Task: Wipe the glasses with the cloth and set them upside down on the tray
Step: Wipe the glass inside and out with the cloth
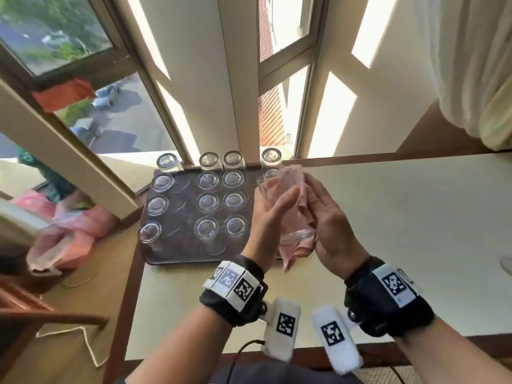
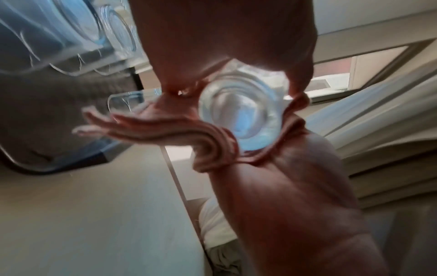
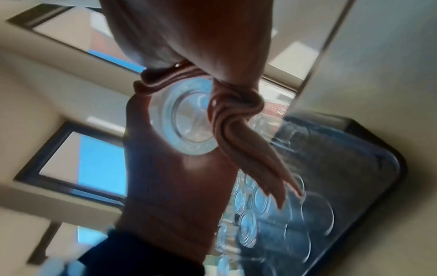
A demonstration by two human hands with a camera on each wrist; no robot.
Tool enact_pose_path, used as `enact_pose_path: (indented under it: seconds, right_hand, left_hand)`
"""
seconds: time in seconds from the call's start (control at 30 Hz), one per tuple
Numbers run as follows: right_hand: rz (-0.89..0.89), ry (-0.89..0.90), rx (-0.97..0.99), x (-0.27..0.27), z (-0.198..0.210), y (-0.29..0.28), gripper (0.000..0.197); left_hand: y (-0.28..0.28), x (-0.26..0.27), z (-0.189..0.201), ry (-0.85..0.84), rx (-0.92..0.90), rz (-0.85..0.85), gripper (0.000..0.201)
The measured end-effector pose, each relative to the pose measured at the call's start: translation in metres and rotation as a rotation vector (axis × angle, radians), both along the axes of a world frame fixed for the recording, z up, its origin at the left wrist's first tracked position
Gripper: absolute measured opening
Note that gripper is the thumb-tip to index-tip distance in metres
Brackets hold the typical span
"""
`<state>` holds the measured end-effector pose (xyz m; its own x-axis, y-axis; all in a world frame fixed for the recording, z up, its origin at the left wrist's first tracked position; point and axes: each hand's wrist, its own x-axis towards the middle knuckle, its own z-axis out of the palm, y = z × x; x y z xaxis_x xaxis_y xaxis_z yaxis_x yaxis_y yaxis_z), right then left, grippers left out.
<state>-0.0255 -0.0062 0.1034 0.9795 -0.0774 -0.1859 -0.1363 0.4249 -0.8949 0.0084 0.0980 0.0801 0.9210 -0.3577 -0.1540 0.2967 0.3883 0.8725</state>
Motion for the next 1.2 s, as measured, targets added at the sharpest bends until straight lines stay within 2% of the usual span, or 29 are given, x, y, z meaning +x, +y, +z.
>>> enact_pose_path:
  seconds: [0.1,0.17,0.23,0.27,0.33,0.37,0.4,0.47,0.57,0.67,0.73,0.87,0.9,0.97,1.07,1.13,1.2]
  right_hand:
    - [0.041,0.15,0.277,-0.006,-0.005,-0.002,0.044]
    - [0.018,0.185,0.317,-0.007,-0.009,-0.004,0.05]
    - [-0.056,0.145,0.197,-0.007,-0.01,-0.005,0.05]
    - [-0.087,0.089,0.074,-0.007,-0.008,-0.004,0.045]
    - [-0.108,-0.044,-0.206,-0.007,-0.004,0.0,0.042]
    - [-0.094,-0.101,-0.301,-0.008,-0.002,0.003,0.045]
    - [-0.074,-0.144,-0.341,-0.01,0.001,0.006,0.049]
    - [-0.06,-0.176,-0.28,-0.014,0.011,0.01,0.047]
    - [-0.017,-0.129,-0.018,-0.02,0.022,0.004,0.034]
    - [-0.003,-0.077,0.075,-0.02,0.024,-0.005,0.032]
    - [-0.076,-0.068,-0.028,-0.016,0.027,-0.005,0.037]
    - [-0.114,-0.187,-0.445,-0.011,0.025,0.005,0.047]
    - [-0.103,-0.193,-0.439,-0.01,0.024,0.007,0.046]
    - [-0.082,-0.177,-0.291,-0.012,0.025,0.007,0.04]
    - [-0.037,-0.105,-0.019,-0.019,0.031,0.0,0.03]
    - [-0.028,-0.092,-0.006,-0.02,0.032,-0.007,0.028]
    - [-0.029,-0.129,-0.114,-0.017,0.037,-0.009,0.032]
  left_hand:
    - [0.009,0.001,-0.003,0.031,0.006,-0.124,0.093]
    - [0.015,0.005,-0.001,0.015,0.061,-0.2,0.107]
    - [0.018,0.009,-0.001,0.001,0.102,-0.199,0.109]
    - [0.019,0.009,0.0,0.002,0.093,-0.172,0.102]
    - [0.015,0.002,0.007,-0.04,0.06,-0.109,0.069]
    - [0.012,-0.001,0.01,-0.056,0.056,-0.08,0.058]
    - [0.009,-0.004,0.012,-0.066,0.047,-0.054,0.056]
    - [0.007,-0.007,0.021,-0.082,-0.01,-0.032,0.057]
    - [0.01,-0.007,0.031,-0.109,-0.08,-0.09,0.055]
    - [0.016,0.0,0.039,-0.148,0.048,-0.2,0.065]
    - [0.017,0.006,0.041,-0.161,0.142,-0.201,0.082]
    - [0.008,0.002,0.045,-0.128,0.147,-0.082,0.067]
    - [0.005,-0.002,0.046,-0.117,0.146,-0.053,0.071]
    - [0.002,-0.006,0.049,-0.119,0.125,-0.013,0.074]
    - [0.006,-0.008,0.051,-0.103,0.005,-0.082,0.066]
    - [0.01,-0.005,0.051,-0.121,0.025,-0.095,0.068]
    - [0.013,-0.001,0.046,-0.154,0.088,-0.061,0.077]
